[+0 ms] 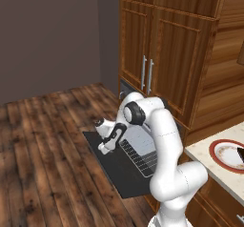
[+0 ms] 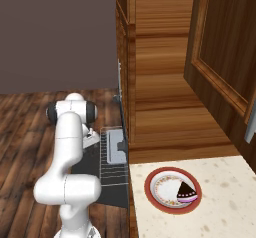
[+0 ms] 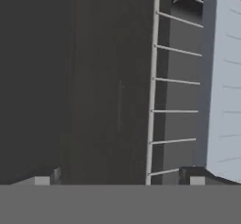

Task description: Take the baked cake out of the oven and place it on the plate for cooling. Then close the oven door.

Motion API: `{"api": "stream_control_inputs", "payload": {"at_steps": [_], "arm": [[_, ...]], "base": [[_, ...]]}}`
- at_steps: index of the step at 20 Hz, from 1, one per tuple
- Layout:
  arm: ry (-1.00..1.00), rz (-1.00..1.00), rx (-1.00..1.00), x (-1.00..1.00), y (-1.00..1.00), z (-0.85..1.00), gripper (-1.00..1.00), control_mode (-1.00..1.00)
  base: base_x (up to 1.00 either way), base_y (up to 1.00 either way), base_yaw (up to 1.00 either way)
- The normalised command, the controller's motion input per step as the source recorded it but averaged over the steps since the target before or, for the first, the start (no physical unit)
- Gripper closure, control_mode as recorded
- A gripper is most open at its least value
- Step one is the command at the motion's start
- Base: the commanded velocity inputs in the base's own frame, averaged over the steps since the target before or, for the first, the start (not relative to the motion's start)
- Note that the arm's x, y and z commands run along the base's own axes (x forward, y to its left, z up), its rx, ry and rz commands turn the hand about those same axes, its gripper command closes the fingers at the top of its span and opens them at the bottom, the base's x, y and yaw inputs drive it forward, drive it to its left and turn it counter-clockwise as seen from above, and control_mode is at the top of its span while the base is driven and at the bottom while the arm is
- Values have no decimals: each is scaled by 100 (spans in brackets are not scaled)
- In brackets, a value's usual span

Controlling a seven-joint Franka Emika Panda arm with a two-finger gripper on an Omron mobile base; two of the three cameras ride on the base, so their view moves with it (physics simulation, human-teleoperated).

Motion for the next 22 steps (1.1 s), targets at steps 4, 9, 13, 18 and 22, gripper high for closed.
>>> {"api": "stream_control_inputs", "payload": {"at_steps": [4,9,13,18,22], "arm": [[2,0,5,-4,11,-10,-100,-100],[2,0,6,0,0,-28,-100,-100],[3,2,7,0,4,-28,-100,-100],[3,2,8,9,1,-28,-100,-100],[0,2,7,19,0,-26,-100,-100]], "base": [[0,0,0],[0,0,0],[0,0,0],[0,0,0],[0,0,0]]}}
